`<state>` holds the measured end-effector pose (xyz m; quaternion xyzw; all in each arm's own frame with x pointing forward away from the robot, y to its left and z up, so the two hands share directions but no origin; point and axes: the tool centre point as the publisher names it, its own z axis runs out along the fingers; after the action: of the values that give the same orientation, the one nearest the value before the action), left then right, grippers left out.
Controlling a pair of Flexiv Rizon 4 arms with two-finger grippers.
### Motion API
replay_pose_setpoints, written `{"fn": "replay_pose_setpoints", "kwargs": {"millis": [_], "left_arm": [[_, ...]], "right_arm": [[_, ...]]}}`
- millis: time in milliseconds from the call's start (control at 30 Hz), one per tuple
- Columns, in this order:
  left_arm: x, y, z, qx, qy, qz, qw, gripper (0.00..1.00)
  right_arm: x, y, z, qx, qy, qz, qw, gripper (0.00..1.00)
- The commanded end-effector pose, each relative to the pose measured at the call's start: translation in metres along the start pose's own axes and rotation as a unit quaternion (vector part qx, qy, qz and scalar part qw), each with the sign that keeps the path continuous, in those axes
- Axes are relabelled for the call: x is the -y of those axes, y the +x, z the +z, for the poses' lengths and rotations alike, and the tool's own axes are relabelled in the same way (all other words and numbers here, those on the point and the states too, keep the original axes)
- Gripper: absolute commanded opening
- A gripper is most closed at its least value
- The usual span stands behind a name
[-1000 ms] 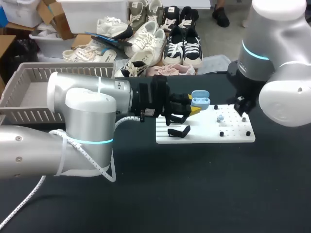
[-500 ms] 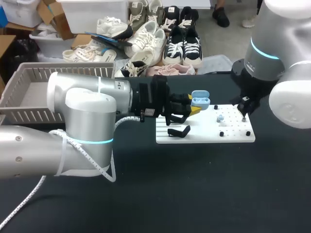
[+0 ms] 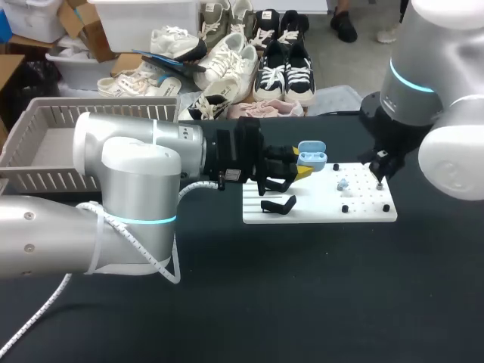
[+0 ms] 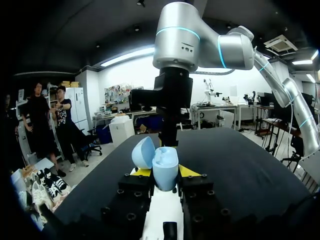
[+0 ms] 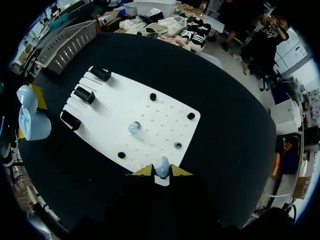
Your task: Pick up each earbud case from the left stands, insert the matching earbuds, close the lid, and place the case in the box.
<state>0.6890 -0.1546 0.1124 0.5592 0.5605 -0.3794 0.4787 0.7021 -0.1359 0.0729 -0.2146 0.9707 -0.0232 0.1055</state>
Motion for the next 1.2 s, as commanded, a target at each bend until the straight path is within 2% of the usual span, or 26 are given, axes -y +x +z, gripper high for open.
{"fn": "replay_pose_setpoints", "kwargs": {"millis": [33,133,267,300,333,367,400,433,467,500,533,567,633,667,733,767,900,933,967,1067,1200], "left_arm": [[0.001,0.000,0.000,0.001,-0.001,0.000,1.000,0.00],[0.001,0.000,0.000,0.001,-0.001,0.000,1.000,0.00],[0.001,0.000,0.000,0.001,-0.001,0.000,1.000,0.00],[0.001,0.000,0.000,0.001,-0.001,0.000,1.000,0.00],[0.001,0.000,0.000,0.001,-0.001,0.000,1.000,0.00],[0.001,0.000,0.000,0.001,-0.001,0.000,1.000,0.00],[0.001,0.000,0.000,0.001,-0.001,0.000,1.000,0.00],[0.001,0.000,0.000,0.001,-0.001,0.000,1.000,0.00],[0.001,0.000,0.000,0.001,-0.001,0.000,1.000,0.00],[0.001,0.000,0.000,0.001,-0.001,0.000,1.000,0.00],[0.001,0.000,0.000,0.001,-0.001,0.000,1.000,0.00],[0.001,0.000,0.000,0.001,-0.001,0.000,1.000,0.00],[0.001,0.000,0.000,0.001,-0.001,0.000,1.000,0.00],[0.001,0.000,0.000,0.001,-0.001,0.000,1.000,0.00],[0.001,0.000,0.000,0.001,-0.001,0.000,1.000,0.00],[0.001,0.000,0.000,0.001,-0.001,0.000,1.000,0.00],[0.001,0.000,0.000,0.001,-0.001,0.000,1.000,0.00],[0.001,0.000,0.000,0.001,-0.001,0.000,1.000,0.00],[0.001,0.000,0.000,0.001,-0.001,0.000,1.000,0.00],[0.001,0.000,0.000,0.001,-0.001,0.000,1.000,0.00],[0.001,0.000,0.000,0.001,-0.001,0.000,1.000,0.00]], "right_arm": [[0.002,0.006,-0.007,-0.005,0.018,0.068,0.998,0.00],[0.005,0.011,-0.011,-0.018,0.029,0.158,0.987,0.00],[0.002,0.021,-0.019,-0.023,0.037,0.228,0.973,0.00],[0.000,0.025,-0.022,-0.030,0.045,0.275,0.960,0.00],[-0.002,0.028,-0.026,-0.028,0.043,0.293,0.955,0.00],[-0.003,0.031,-0.029,-0.030,0.052,0.326,0.943,0.00],[-0.004,0.033,-0.032,-0.032,0.039,0.348,0.936,0.00],[-0.006,0.036,-0.035,-0.037,0.046,0.373,0.926,0.00],[-0.008,0.039,-0.038,-0.043,0.043,0.404,0.913,0.00],[-0.010,0.041,-0.041,-0.045,0.034,0.419,0.906,0.00],[-0.013,0.043,-0.044,-0.053,0.047,0.448,0.891,0.00],[-0.015,0.045,-0.047,-0.054,0.040,0.461,0.885,0.00],[-0.022,0.046,-0.055,-0.056,0.056,0.489,0.869,0.00],[-0.027,0.046,-0.062,-0.051,0.046,0.495,0.866,0.00],[-0.034,0.046,-0.071,-0.051,0.057,0.527,0.847,0.00],[-0.037,0.045,-0.076,-0.047,0.053,0.530,0.845,0.00],[-0.050,0.039,-0.095,-0.043,0.061,0.567,0.820,0.00],[-0.052,0.037,-0.099,-0.041,0.058,0.568,0.820,0.00],[-0.055,0.034,-0.103,-0.044,0.063,0.580,0.811,0.00],[-0.063,0.024,-0.113,-0.042,0.074,0.594,0.800,0.00],[-0.074,0.007,-0.121,-0.036,0.080,0.597,0.798,0.00]]}}
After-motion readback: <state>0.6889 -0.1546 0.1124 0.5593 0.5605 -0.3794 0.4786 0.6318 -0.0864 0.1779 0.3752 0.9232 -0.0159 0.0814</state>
